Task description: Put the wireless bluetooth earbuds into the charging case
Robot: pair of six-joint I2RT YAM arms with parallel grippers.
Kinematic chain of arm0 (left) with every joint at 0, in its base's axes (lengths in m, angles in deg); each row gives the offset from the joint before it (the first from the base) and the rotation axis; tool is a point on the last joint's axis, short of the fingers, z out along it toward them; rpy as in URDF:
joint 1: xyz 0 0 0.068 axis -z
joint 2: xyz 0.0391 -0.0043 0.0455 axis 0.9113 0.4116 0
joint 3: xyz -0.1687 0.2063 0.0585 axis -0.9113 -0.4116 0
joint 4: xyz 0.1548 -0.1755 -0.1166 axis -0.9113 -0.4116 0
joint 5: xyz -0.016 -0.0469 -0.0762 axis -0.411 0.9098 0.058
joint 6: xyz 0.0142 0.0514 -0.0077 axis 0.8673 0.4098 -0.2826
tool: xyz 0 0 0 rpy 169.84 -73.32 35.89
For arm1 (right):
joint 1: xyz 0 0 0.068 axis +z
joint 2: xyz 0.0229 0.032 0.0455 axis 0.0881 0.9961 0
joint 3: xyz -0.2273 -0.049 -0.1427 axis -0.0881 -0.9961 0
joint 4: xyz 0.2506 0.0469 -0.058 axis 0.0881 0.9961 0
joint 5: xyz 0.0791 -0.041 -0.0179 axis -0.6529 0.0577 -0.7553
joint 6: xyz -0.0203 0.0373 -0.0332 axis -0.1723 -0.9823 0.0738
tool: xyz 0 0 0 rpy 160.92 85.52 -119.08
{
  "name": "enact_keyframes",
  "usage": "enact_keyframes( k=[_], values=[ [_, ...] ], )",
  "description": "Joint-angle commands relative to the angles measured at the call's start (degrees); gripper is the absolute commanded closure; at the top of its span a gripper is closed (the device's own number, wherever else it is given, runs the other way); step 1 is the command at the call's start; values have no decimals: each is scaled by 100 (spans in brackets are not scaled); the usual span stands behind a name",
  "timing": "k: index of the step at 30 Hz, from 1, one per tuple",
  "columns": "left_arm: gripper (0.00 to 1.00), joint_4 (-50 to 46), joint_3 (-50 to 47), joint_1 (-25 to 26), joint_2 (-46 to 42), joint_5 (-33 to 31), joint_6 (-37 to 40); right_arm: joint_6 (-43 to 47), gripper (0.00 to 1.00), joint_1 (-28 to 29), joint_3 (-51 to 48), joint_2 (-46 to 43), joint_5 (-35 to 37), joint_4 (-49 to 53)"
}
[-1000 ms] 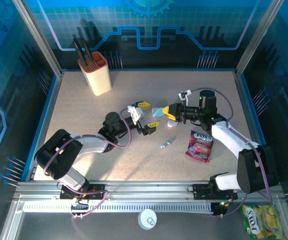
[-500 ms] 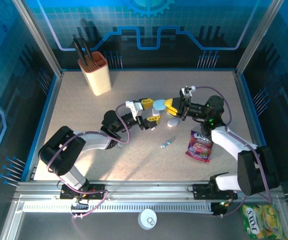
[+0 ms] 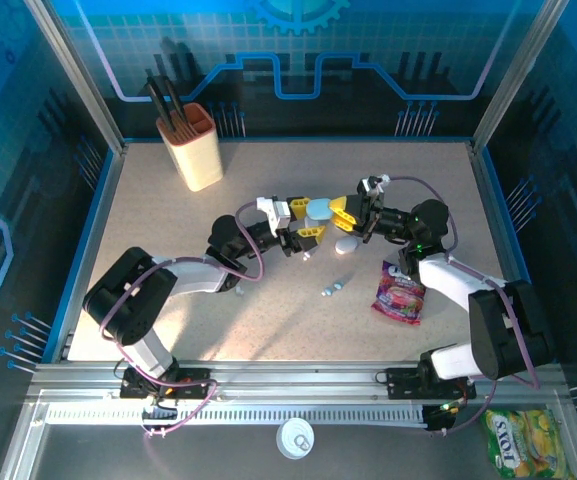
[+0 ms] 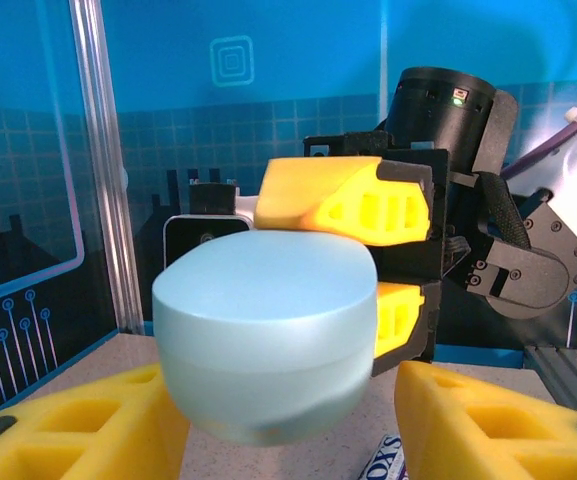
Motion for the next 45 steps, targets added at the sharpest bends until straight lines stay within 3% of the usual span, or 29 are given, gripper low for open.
enact_keyframes(
  k=[1,6,11,26,33,35,39,43,45],
  values=[
    [45,194,185,13,32,175,-193,183,86,58,-24,25,-71,-175],
    [47,197,211,7,32,181,-268,427,86,37,21,-51,-124,40],
    [55,198,208,8,41,238,-292,446,86,37,39,-71,-130,36],
    [52,196,259,-1,76,416,-471,576,86,17,73,13,-131,151],
    [64,196,273,2,103,449,-439,506,86,22,95,62,-122,68],
    [66,197,267,-1,100,454,-413,570,80,6,95,44,-119,176],
    [66,196,212,-12,85,462,-387,1016,48,-77,74,-127,-49,762],
    [66,200,67,-45,54,449,-400,2330,27,-279,161,-633,79,2484],
    [66,188,-60,-64,8,428,-357,3122,23,-373,341,-897,174,3535]
  ],
)
